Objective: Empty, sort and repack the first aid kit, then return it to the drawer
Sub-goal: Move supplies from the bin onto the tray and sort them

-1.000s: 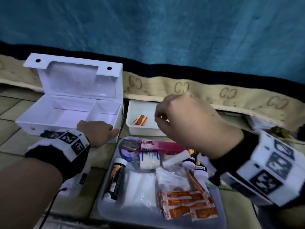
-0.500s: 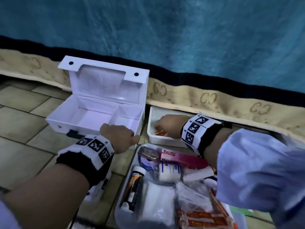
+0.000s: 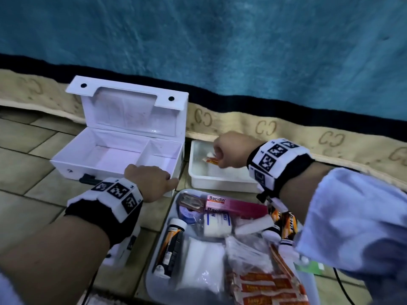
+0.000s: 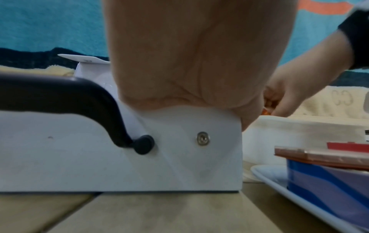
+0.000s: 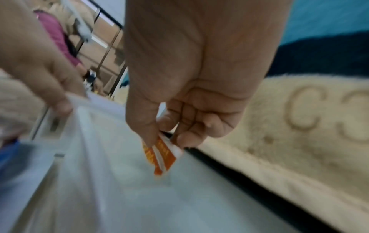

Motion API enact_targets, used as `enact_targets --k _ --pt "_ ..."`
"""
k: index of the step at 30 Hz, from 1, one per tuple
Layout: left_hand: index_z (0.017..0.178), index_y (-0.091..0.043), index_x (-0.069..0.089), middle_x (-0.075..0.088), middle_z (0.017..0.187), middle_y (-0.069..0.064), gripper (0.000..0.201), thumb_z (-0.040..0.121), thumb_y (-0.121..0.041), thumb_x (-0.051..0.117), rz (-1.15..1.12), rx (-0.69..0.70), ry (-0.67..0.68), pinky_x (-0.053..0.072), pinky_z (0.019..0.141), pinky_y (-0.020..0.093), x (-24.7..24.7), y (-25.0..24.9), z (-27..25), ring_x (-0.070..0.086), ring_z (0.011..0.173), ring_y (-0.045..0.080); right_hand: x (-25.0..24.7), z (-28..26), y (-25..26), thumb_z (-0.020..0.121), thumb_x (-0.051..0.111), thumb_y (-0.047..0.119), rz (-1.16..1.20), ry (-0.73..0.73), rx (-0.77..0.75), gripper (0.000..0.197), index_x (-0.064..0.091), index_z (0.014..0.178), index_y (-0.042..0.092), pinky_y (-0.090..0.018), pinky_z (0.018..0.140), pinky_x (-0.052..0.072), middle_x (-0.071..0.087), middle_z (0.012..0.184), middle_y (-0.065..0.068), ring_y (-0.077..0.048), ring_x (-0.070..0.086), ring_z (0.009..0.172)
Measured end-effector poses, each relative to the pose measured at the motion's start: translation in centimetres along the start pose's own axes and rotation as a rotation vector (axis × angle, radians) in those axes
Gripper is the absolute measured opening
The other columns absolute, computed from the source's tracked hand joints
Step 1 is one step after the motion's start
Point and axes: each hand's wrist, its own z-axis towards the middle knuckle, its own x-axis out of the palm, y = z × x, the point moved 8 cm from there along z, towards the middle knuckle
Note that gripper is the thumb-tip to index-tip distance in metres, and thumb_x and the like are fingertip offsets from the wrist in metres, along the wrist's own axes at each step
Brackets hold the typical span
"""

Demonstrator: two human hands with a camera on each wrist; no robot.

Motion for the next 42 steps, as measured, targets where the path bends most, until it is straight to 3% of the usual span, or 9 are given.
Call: enact_targets --k 7,9,13,20,23,29,33,38,42 --pt "0.062 -0.024 0.034 0.056 0.094 0.002 0.044 0.100 -0.044 0.020 -0.014 0.005 -0.030 0.031 0.083 0.035 -0.3 0.0 -0.2 0.056 0.095 0.022 -5.4 -8.8 -2.3 0.076 0.067 0.007 0.298 -0.212 0.040 0.018 0.060 0.071 0.024 -0.021 0.060 0.044 0.062 0.068 0.008 -0.006 0.056 0.062" --pt "0.064 -0.024 0.035 0.058 0.098 0.003 0.045 0.100 -0.046 0.019 -0.011 0.002 -0.028 0.031 0.081 0.034 -0.2 0.0 -0.1 0.056 0.096 0.022 -4.2 -12.0 -3.0 0.075 0.070 0.007 0.384 -0.145 0.048 0.024 0.059 0.070 0.027 -0.008 0.051 0.039 0.061 0.065 0.014 0.004 0.054 0.055" --pt "0.076 -0.022 0.047 0.059 0.098 0.002 0.045 0.098 -0.051 0.020 -0.053 -0.018 -0.038 0.028 0.078 0.034 0.1 0.2 0.2 0.055 0.098 0.023 0.9 -17.5 -3.1 0.077 0.071 0.010 0.528 0.077 0.073 0.024 0.062 0.074 0.032 -0.009 0.053 0.039 0.061 0.063 0.029 0.009 0.055 0.057" --pt "0.078 -0.022 0.046 0.056 0.098 0.000 0.043 0.098 -0.050 0.020 -0.041 -0.015 -0.036 0.030 0.080 0.034 0.1 0.3 0.2 0.055 0.099 0.021 8.6 -21.1 -0.7 0.073 0.063 0.013 0.447 0.189 0.079 0.023 0.062 0.087 0.031 -0.018 0.065 0.047 0.065 0.083 0.013 0.001 0.059 0.075" --pt "0.081 -0.022 0.048 0.057 0.100 0.000 0.043 0.098 -0.050 0.020 -0.036 -0.020 -0.034 0.030 0.079 0.033 0.1 0.3 0.2 0.055 0.100 0.021 8.4 -21.0 -0.6 0.081 0.055 0.025 0.273 0.087 0.095 0.017 0.057 0.096 0.031 -0.022 0.069 0.043 0.063 0.101 0.011 -0.006 0.060 0.091" --pt "0.072 -0.024 0.044 0.056 0.096 -0.001 0.044 0.098 -0.051 0.021 -0.048 -0.031 -0.046 0.032 0.082 0.034 0.0 0.4 0.3 0.055 0.099 0.021 3.7 -19.2 -2.4 0.081 0.059 0.039 0.247 -0.019 0.161 0.014 0.057 0.088 0.027 -0.025 0.062 0.044 0.051 0.074 0.012 -0.006 0.051 0.068" --pt "0.072 -0.025 0.044 0.056 0.096 -0.001 0.043 0.097 -0.051 0.020 -0.042 -0.028 -0.049 0.030 0.079 0.033 0.0 0.3 0.2 0.056 0.099 0.021 -0.5 -14.6 -3.0 0.085 0.060 0.036 0.284 -0.166 0.103 0.016 0.061 0.099 0.029 -0.024 0.066 0.042 0.058 0.088 0.012 -0.007 0.055 0.076" --pt "0.063 -0.023 0.038 0.055 0.089 -0.001 0.048 0.097 -0.052 0.021 -0.065 -0.036 -0.056 0.030 0.078 0.033 -0.2 0.3 0.0 0.056 0.094 0.022 2.1 -7.1 -1.9 0.095 0.051 0.030 0.059 0.173 0.053 0.040 0.048 0.133 0.019 -0.031 0.098 0.038 0.050 0.134 -0.002 -0.021 0.049 0.120" --pt "0.063 -0.025 0.037 0.060 0.098 0.001 0.044 0.098 -0.048 0.022 -0.039 -0.028 -0.048 0.031 0.080 0.035 0.0 0.4 0.2 0.057 0.097 0.022 4.7 -5.0 0.0 0.097 0.043 0.018 -0.025 0.403 0.005 0.033 0.052 0.127 0.010 -0.032 0.087 0.041 0.055 0.128 -0.006 -0.024 0.052 0.115"
